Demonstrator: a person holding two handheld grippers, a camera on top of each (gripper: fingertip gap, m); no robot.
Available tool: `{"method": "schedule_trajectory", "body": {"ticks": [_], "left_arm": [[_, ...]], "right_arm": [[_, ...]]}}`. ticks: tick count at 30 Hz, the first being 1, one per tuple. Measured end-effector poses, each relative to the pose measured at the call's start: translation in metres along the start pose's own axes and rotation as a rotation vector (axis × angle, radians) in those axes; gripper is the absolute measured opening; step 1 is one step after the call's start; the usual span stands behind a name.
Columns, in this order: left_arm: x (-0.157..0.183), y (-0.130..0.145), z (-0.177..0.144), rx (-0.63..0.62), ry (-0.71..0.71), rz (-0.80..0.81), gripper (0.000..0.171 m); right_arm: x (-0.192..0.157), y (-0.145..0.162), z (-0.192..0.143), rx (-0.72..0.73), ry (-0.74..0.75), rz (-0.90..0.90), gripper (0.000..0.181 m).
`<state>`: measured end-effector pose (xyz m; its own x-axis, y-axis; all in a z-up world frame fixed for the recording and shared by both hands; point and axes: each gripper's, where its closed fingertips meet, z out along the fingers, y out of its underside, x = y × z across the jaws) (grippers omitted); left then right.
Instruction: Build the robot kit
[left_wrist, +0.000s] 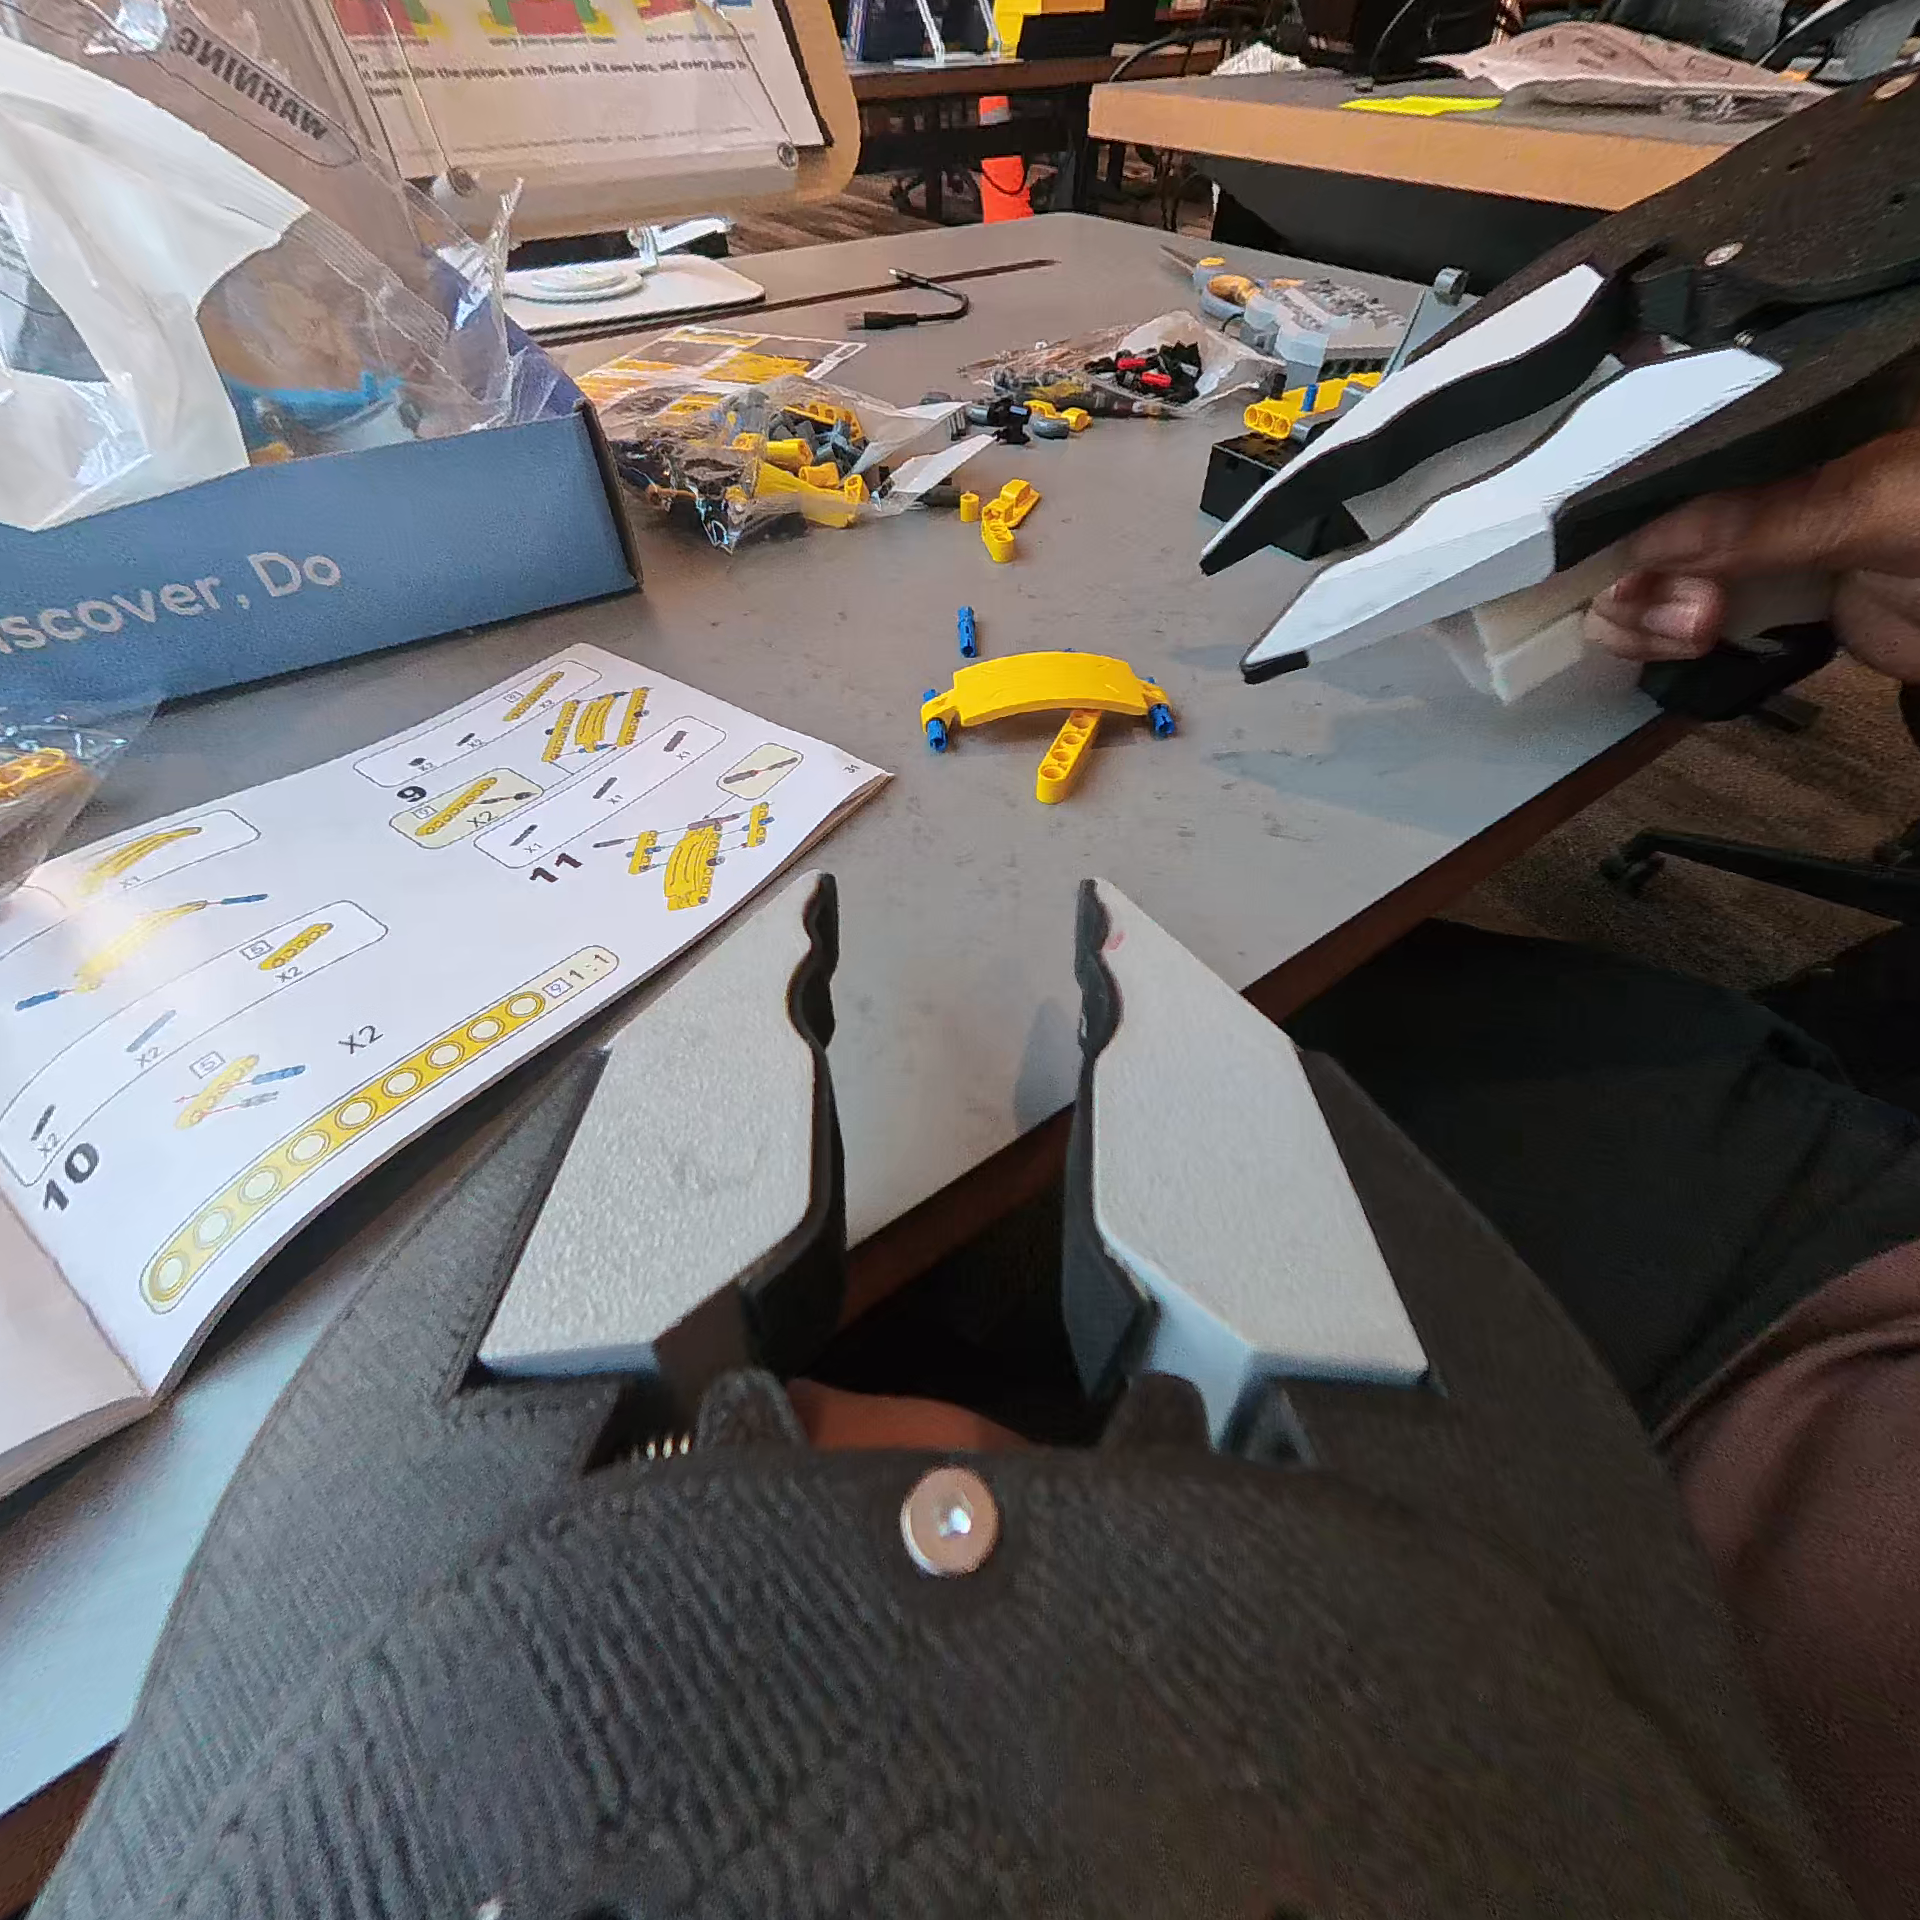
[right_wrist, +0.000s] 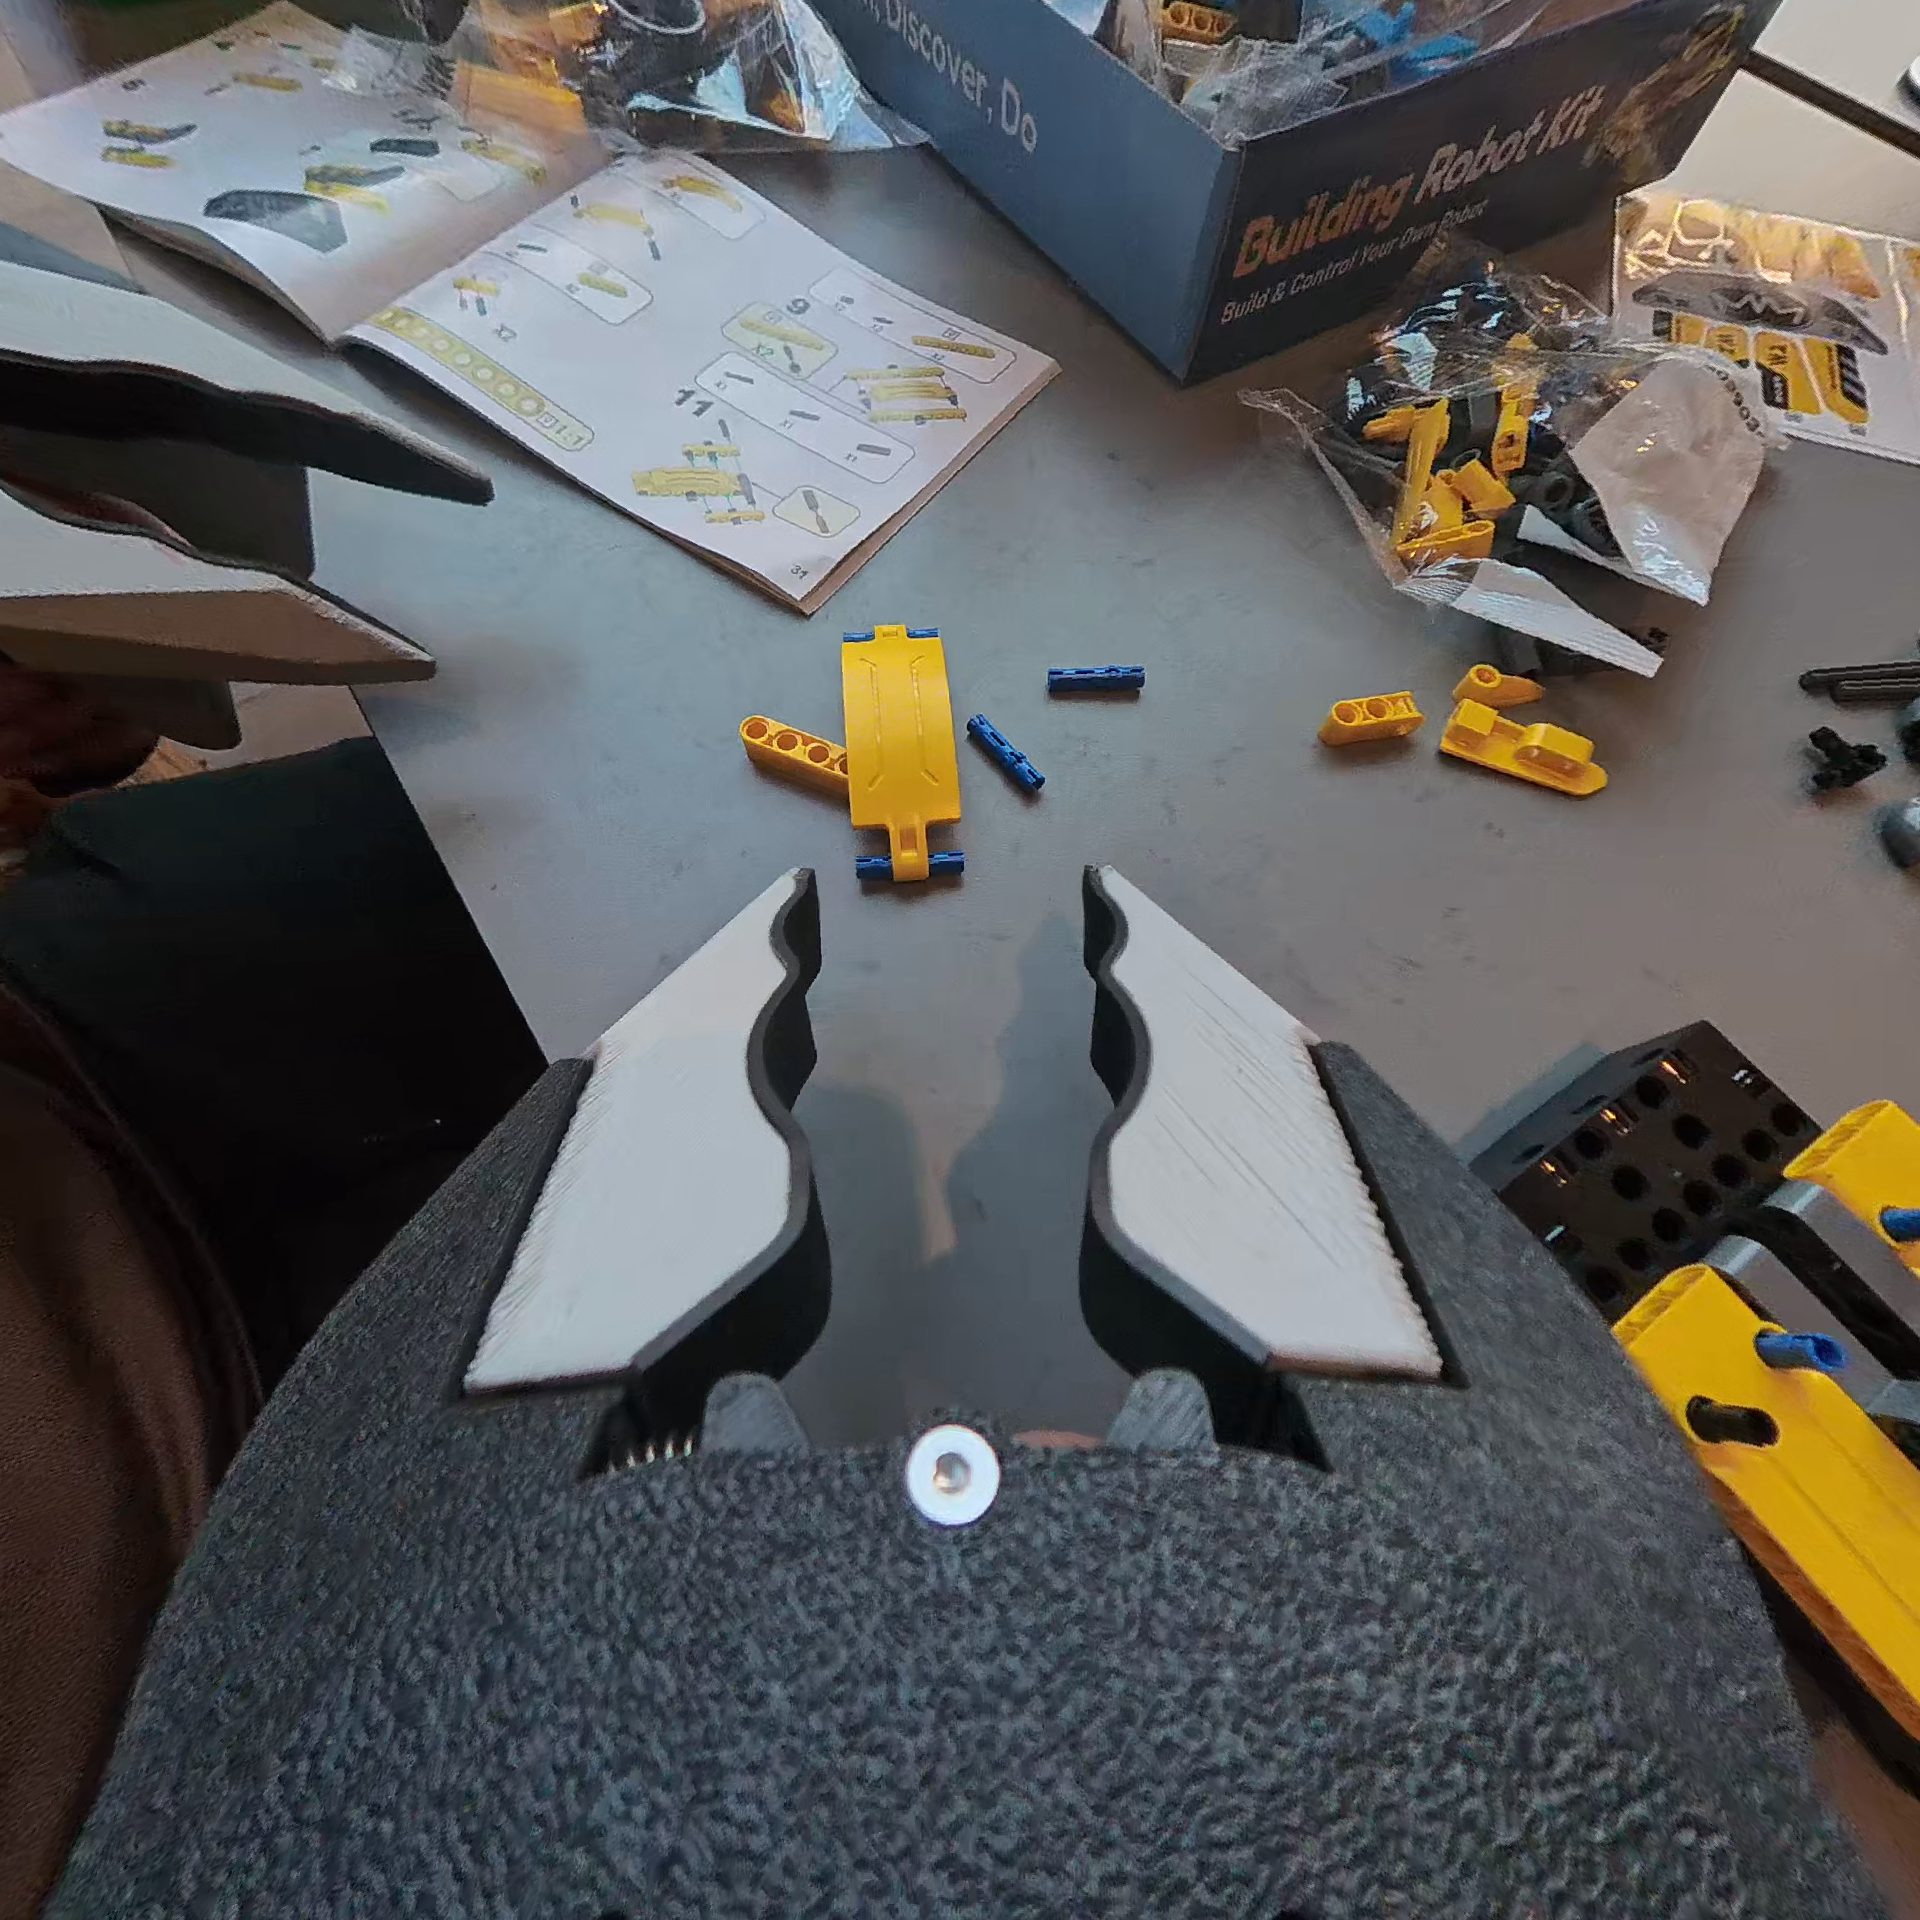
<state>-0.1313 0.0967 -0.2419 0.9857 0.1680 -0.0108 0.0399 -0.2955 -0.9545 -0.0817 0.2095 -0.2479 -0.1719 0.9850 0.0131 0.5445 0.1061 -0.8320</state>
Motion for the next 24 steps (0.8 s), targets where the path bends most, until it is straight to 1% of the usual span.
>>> {"method": "schedule_trajectory", "body": {"ticks": [12, 24], "left_arm": [[-0.0031, 0.0014, -0.0048, 0.001, -0.017, -0.002, 0.042], [-0.0016, 0.0002, -0.0052, 0.008, -0.016, -0.001, 0.042]], "right_arm": [[-0.0056, 0.0057, 0.0052, -0.050, -0.042, -0.011, 0.050], [-0.0082, 0.0022, 0.0073, -0.037, -0.040, -0.034, 0.045]]}}
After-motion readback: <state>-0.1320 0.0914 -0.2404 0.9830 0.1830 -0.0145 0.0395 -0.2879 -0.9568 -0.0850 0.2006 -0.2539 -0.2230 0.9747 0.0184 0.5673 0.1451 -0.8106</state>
